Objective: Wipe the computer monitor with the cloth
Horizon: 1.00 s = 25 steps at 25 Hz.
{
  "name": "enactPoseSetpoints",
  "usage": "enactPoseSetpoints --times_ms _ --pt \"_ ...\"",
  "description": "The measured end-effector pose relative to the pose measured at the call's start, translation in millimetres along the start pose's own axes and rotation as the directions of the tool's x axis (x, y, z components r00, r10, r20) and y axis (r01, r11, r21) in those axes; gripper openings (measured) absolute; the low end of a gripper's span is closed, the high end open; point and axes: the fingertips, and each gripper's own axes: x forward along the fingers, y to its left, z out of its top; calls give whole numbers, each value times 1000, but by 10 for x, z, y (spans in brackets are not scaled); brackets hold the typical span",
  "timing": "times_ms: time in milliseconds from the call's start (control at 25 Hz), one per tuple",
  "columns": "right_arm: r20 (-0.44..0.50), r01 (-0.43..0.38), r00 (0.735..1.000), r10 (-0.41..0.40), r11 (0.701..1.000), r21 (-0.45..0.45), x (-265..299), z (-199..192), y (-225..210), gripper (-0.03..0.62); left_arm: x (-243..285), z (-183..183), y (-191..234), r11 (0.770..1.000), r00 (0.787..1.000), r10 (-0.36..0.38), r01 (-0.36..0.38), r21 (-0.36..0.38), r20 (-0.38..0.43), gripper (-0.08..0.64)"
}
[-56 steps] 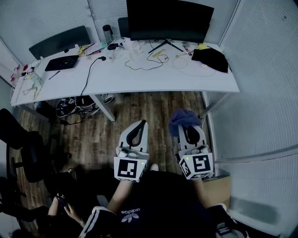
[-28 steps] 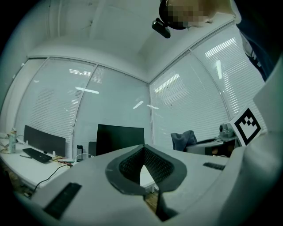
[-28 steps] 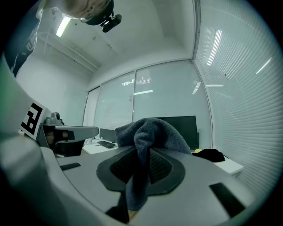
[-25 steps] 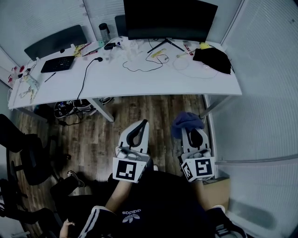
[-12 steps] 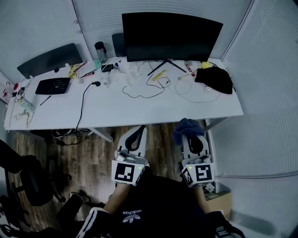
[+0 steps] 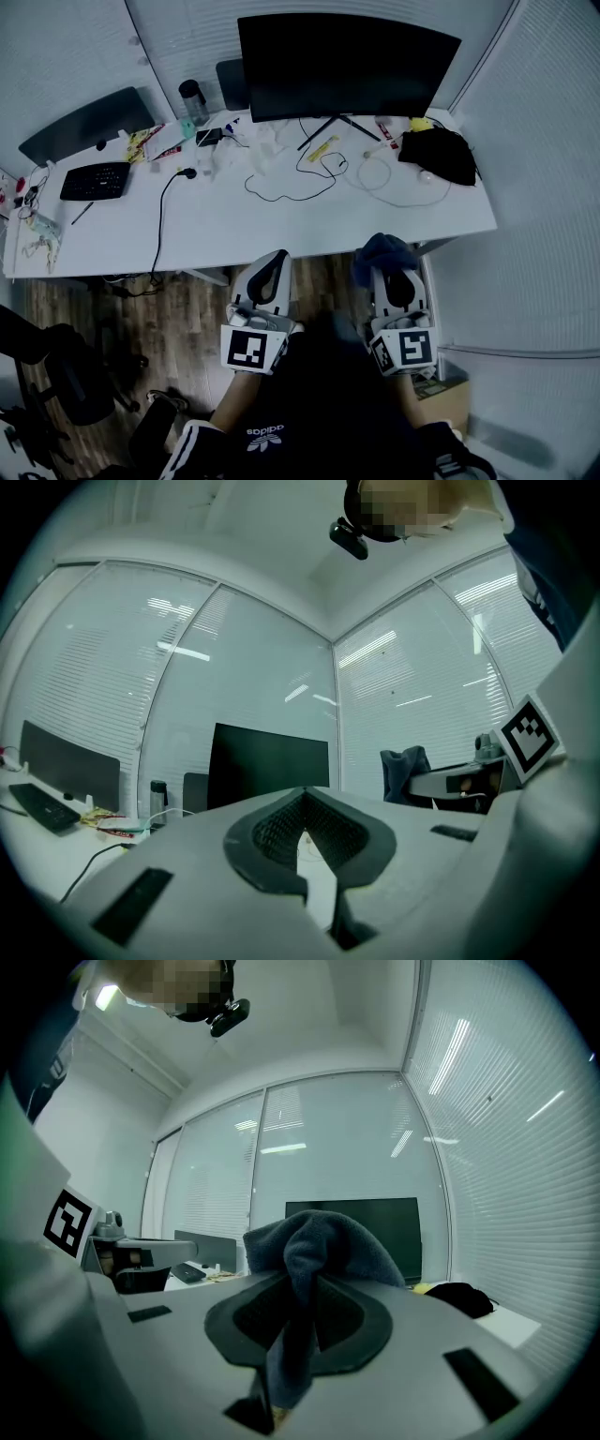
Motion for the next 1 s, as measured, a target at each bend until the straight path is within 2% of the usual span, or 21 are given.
enactPoseSetpoints --times_ms 440,640,800,1000 --pt "-14 -31 999 31 999 18 747 -54 -282 49 539 -6 342 999 999 55 -55 -1 -1 5" --pt "-75 -53 996 55 998 23 1282 -89 -571 49 970 -4 531 996 996 93 -93 12 -13 5" --pt "-64 -138 988 138 990 8 1757 57 -818 48 1424 69 680 988 988 155 -155 14 -1 5" --pt "-43 -266 963 266 964 8 2243 253 -1052 44 1945 65 783 976 976 217 -217 28 9 5"
